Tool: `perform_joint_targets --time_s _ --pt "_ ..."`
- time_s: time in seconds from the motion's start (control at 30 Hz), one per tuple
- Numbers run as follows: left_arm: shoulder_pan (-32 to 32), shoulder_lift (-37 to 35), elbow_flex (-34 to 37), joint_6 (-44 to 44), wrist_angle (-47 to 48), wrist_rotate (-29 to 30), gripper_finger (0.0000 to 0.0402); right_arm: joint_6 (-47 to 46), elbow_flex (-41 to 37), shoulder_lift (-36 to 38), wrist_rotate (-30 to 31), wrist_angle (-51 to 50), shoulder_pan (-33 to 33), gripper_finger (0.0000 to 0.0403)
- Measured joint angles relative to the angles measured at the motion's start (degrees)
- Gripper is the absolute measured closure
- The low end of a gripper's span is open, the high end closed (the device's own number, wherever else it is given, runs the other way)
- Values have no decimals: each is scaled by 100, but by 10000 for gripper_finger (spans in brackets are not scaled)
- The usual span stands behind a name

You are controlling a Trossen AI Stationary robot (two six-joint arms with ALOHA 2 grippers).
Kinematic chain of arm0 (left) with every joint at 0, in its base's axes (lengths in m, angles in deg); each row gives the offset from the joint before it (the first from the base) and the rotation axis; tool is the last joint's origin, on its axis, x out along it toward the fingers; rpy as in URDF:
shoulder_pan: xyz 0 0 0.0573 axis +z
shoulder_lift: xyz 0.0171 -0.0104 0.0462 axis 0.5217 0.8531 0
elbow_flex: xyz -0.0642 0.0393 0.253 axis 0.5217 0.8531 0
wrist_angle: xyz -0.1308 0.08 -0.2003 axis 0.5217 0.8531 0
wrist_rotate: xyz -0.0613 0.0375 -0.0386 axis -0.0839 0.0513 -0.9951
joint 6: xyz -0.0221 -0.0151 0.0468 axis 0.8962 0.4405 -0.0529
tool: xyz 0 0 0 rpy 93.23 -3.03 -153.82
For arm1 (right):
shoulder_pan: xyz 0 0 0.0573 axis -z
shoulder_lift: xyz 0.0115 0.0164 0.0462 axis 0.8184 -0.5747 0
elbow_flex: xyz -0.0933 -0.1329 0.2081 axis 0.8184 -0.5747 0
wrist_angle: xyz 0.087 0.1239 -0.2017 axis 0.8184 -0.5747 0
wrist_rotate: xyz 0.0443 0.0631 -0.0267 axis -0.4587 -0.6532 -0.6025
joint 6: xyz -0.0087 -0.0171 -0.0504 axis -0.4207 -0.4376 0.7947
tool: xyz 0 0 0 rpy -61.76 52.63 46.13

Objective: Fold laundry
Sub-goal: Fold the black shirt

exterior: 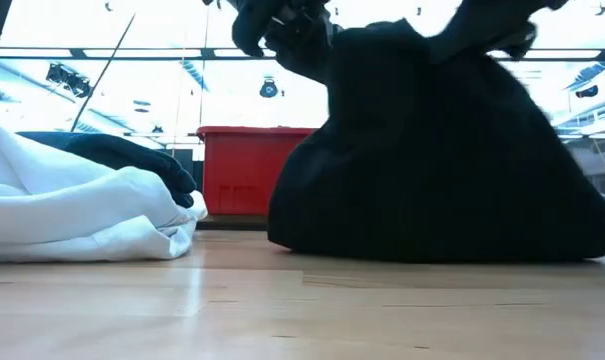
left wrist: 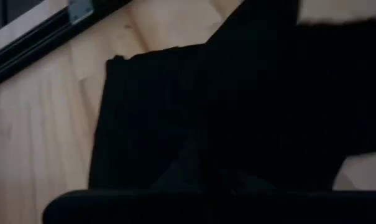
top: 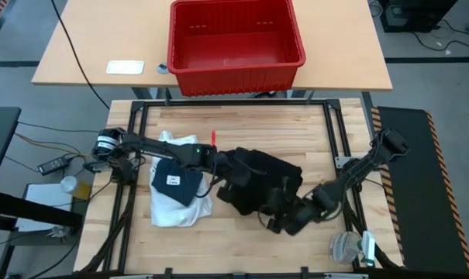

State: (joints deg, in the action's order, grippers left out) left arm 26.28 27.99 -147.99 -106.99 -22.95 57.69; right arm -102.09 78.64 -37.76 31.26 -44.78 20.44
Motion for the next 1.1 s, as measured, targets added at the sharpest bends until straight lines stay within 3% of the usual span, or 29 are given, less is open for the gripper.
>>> perform_joint_targets --time_s 0.1,0.4,0.57,0.83,1.1 --pt "52 0 0 -37 24 -12 401 333 -378 223 -170 592 304 378" --pt "540 0 0 -81 -76 -3 401 -571 -879 1147 442 -325 412 379" --pt "818 0 0 -257 -340 -2 401 -800 -1072 1342 352 -618 484 379" --pt "1276 116 9 -83 -414 -575 401 -691 -1175 1354 -49 -891 816 379" --pt "1401 111 9 -67 -635 -734 401 -562 -1175 1721 -62 -990 1091 379"
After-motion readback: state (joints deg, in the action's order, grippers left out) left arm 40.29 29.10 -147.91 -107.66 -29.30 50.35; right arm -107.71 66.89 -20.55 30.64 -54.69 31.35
